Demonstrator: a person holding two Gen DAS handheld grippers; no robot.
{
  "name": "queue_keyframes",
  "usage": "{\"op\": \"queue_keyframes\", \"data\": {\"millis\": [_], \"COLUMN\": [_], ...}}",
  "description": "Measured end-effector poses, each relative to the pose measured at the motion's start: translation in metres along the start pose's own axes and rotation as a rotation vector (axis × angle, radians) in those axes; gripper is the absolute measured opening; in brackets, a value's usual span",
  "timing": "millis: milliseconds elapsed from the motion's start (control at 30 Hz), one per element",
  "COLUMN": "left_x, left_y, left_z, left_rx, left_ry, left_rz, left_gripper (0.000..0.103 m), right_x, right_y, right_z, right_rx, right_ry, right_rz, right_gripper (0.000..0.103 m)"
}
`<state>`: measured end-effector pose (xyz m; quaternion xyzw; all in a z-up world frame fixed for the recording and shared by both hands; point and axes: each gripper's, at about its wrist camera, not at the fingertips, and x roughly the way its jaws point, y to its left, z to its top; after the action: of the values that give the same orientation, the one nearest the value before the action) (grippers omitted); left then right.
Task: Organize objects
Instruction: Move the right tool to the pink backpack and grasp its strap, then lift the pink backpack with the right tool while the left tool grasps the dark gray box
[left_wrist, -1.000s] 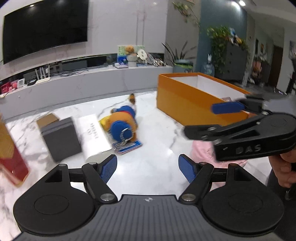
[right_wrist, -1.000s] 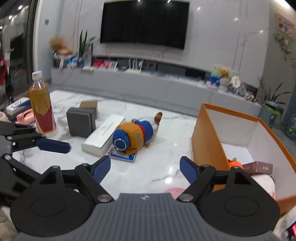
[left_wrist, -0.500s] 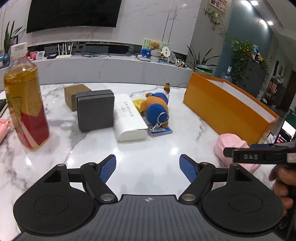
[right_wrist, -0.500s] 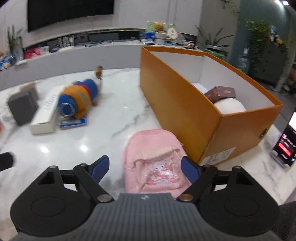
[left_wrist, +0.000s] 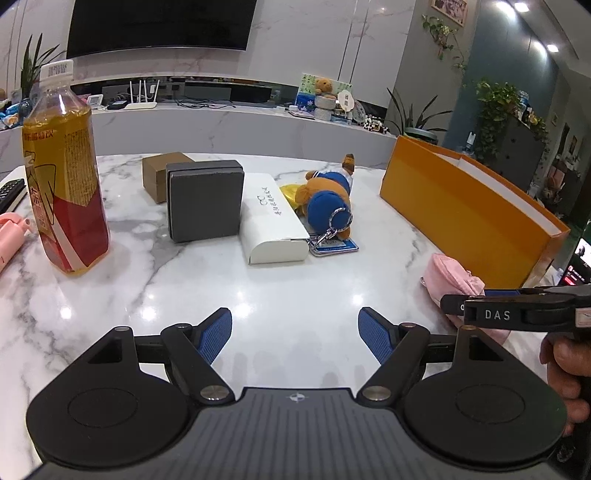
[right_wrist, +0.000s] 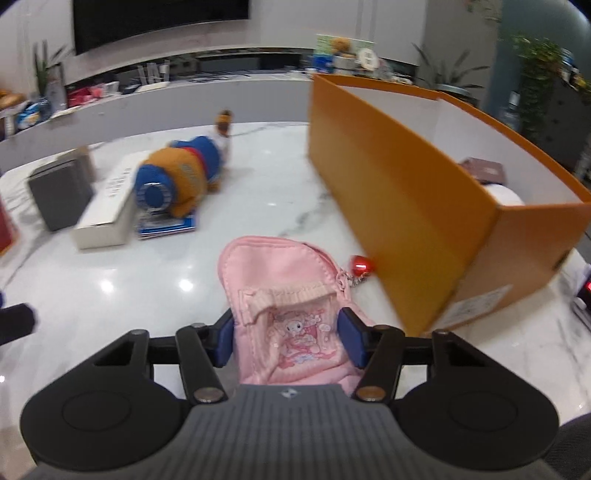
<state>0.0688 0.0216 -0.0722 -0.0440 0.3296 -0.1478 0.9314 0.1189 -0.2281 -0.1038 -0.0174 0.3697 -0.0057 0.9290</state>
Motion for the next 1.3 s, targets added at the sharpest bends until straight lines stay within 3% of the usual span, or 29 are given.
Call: {"op": "queue_keyframes", "data": {"millis": [200,367,500,867,1067,1133,1233,1267,1300], "left_x": [0.015,0.023,0.035,0.070,0.112,0.121,0.127,0.128,0.127], "left_y": [-0.001,0.010,0.015,0.017,0.025,0.027,0.030,0.031,0.032], "left_z": [0.016,0.053,0.077,0.118,0.128,0.126,0.126,0.128,0.129], "left_rx": [0.040,0.068,0.261,0.714,0.788,0.799,0.763,0.725,0.686], "left_ry": [-0.005,-0.072,-0.069,0.151,0.320,0.377,0.414,0.427,0.443], "left_rz": [0.053,0.177,0.172,0.112,0.082,0.078,0.089,0.071,0.056], "left_gripper": [0.089,0.090,0.090,0.090,0.090,0.084,0.057,0.041,0.040], "right_x": [0.003,0.003,0.002,0.004,0.004,0.004,0.005,0.005,0.005], "right_y": [0.008,0.009,0.008,0.008,0.005,0.005,0.003,0.003,0.003], "right_z": [-0.002,-0.004,-0.003,0.000,0.001,0.001,0.002,0.002,0.002], "right_rx": [-0.021,-0.023,-0.016,-0.009,0.000,0.003,0.009,0.010,0.007], "right_ry": [-0.017,-0.019,-0.016,-0.005,0.000,0.001,0.004,0.004,0.004], "right_rz": [0.026,0.037,0.046,0.052,0.062,0.065,0.070,0.070,0.069], "right_gripper": [0.061,0.062,0.063,0.065,0.066,0.066,0.067,0.067,0.067]}}
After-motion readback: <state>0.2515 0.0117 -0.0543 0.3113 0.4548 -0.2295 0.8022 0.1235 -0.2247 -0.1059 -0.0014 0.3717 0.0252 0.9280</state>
